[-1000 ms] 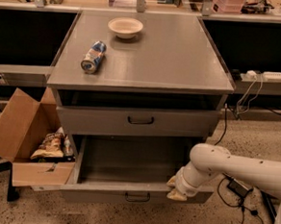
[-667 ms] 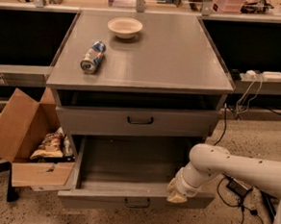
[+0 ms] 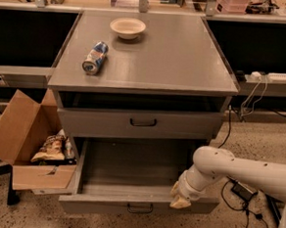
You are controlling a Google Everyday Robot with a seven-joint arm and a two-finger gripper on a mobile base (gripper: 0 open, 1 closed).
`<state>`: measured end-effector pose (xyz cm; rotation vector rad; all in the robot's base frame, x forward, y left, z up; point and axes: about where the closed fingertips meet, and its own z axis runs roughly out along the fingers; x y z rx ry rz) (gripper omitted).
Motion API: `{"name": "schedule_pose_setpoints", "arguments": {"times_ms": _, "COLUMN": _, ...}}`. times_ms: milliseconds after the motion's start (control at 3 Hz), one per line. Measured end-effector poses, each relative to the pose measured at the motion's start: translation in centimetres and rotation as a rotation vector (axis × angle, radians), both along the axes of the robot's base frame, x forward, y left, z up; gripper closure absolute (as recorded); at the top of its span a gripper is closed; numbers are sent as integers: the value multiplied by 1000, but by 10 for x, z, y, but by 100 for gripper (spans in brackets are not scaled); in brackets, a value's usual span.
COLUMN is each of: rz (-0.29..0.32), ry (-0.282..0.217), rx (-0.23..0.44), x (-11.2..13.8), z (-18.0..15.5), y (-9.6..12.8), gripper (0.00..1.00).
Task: Open middle drawer
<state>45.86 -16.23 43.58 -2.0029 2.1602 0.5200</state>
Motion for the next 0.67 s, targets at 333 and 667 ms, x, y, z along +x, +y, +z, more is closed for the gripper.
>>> {"name": "schedule_pose_setpoints", "arguments": {"times_ms": 333, "rz": 0, "ry": 0, "rx": 0, "x": 0, "z": 0, "y": 0, "gripper": 1}}
{"name": "schedule_pose_setpoints", "arguments": {"times_ms": 667, "rz": 0, "ry": 0, "rx": 0, "x": 0, "z": 0, "y": 0, "gripper": 0}}
